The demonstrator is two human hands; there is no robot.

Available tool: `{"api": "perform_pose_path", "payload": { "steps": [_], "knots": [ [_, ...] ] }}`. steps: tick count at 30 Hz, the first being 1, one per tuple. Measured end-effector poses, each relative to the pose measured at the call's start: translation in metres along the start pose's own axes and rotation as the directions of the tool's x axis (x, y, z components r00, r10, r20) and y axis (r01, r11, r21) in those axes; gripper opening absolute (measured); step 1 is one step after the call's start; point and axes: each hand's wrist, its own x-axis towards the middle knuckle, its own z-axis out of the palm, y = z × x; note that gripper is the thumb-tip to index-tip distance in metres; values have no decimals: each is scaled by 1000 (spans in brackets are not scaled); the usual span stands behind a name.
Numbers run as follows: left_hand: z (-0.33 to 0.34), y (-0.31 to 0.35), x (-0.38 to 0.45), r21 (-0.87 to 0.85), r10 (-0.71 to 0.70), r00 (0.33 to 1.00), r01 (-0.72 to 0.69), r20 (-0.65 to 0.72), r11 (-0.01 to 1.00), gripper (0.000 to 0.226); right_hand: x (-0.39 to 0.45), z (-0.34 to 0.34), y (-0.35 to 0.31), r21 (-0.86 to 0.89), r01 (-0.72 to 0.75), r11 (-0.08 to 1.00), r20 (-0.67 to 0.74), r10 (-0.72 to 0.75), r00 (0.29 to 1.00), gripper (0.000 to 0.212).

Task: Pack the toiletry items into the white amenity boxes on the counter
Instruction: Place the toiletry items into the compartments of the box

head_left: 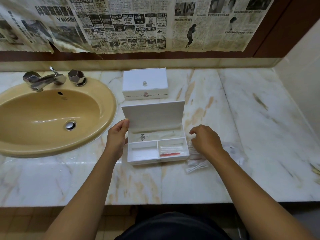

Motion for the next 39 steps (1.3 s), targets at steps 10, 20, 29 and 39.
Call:
{"api": "perform_pose_path", "payload": {
  "steps": [10,20,29,39],
  "knots": [
    [-1,-2,2,1,0,1000,0,-7,1000,27,-1,13,6,-26,-12,1000,22,13,1000,32],
    [0,-1,2,4,3,1000,-3,-1,1000,27,-2,7,6,18,27,999,-82,-26,996,20],
    [0,-1,1,-4,-4,1000,4,-10,1000,27,2,-6,-5,240,111,964,-220,-58,974,22],
    [0,0,-1,-1,10,1000,-10,4,1000,25,-1,-13,-7,151,16,988,-47,-9,999,14]
  ]
}}
